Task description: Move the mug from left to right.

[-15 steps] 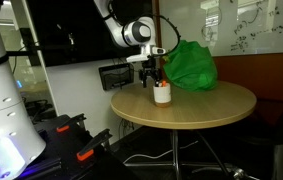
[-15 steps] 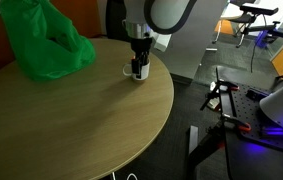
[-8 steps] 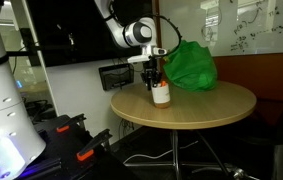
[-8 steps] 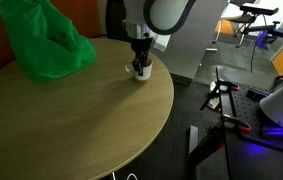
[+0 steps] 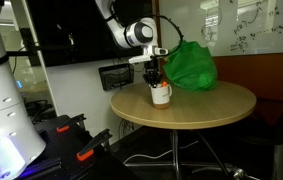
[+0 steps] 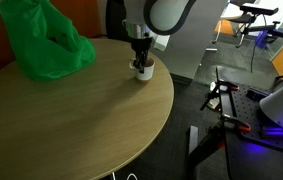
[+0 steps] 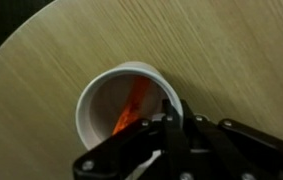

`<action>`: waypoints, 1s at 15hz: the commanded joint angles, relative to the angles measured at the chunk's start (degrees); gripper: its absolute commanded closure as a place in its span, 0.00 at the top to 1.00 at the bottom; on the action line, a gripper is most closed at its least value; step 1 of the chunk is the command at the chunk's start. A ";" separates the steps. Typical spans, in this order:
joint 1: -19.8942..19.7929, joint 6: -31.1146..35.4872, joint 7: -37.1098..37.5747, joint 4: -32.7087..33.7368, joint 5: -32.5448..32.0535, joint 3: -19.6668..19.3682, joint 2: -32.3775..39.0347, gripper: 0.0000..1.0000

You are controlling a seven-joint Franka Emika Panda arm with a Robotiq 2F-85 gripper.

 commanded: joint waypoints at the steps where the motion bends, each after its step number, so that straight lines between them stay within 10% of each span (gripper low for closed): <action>1: -0.57 -0.70 0.25 -0.17 1.11 1.49 -1.44 0.03; 15: 5.60 -1.17 7.95 2.77 3.77 5.91 -1.69 0.03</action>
